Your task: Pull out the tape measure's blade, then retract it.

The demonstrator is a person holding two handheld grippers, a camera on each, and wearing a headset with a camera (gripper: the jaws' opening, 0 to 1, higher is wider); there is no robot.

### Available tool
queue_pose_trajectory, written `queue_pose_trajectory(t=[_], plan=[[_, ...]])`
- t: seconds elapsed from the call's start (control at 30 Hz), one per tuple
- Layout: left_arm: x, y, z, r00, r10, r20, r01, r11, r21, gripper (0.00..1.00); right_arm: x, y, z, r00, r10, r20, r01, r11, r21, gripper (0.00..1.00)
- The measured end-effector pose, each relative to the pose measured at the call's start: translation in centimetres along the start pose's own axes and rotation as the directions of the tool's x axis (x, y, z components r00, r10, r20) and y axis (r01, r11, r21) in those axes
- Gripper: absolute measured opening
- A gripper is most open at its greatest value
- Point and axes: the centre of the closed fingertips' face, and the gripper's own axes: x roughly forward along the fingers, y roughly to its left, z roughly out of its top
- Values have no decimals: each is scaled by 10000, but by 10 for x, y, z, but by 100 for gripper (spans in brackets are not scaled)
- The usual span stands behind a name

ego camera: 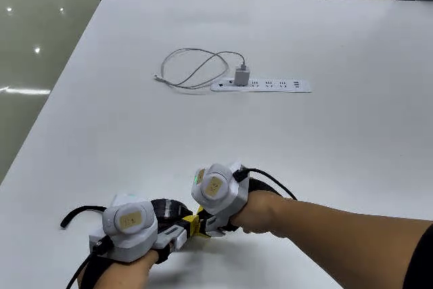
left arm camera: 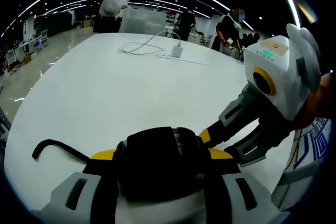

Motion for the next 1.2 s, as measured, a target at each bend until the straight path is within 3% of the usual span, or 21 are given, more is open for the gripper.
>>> queue_pose_trajectory(t=[0.23, 0.53, 0.57, 0.6, 0.63, 0.7, 0.83, 1.0, 1.1, 1.2], plan=[[0, 0, 0, 9997, -179, -138, 178, 9998, -43, 63, -1, -1, 0, 9998, -211, 53, 210, 9996, 185, 12], [-6, -1, 7, 9986, -490, -220, 498, 9980, 389, 61, -17, -9, -4, 9982, -498, 324, 469, 9952, 862, 25], [-7, 0, 8, 9985, -518, -200, 525, 9981, 336, 61, -19, -9, -4, 9978, -539, 395, 499, 9942, 949, 26], [-9, -3, 8, 9971, -732, -225, 728, 9972, -195, 61, -23, -9, -4, 9971, -584, 480, 530, 9927, 1080, 27], [-10, -3, 8, 9961, -847, -258, 839, 9960, -307, 61, -25, -9, -5, 9966, -622, 545, 558, 9920, 1129, 28], [-12, 0, 8, 9949, -966, -302, 965, 9953, -42, 62, -30, -7, -8, 9954, -668, 684, 581, 9909, 1217, 30], [-15, 5, 6, 9934, -1099, -339, 1105, 9938, 155, 71, -38, -1, -15, 9942, -706, 809, 579, 9870, 1496, 30], [-21, 7, 5, 9857, -1659, -289, 1672, 9848, 476, 89, -46, 7, -24, 9925, -885, 842, 757, 9865, 1450, 33], [-27, 10, 6, 9812, -1905, -321, 1922, 9794, 622, 99, -54, 9, -31, 9888, -1077, 1030, 866, 9778, 1909, 35], [-30, 11, 4, 9711, -2338, -473, 2364, 9699, 589, 99, -62, 10, -34, 9852, -1223, 1203, 935, 9708, 2210, 37]])
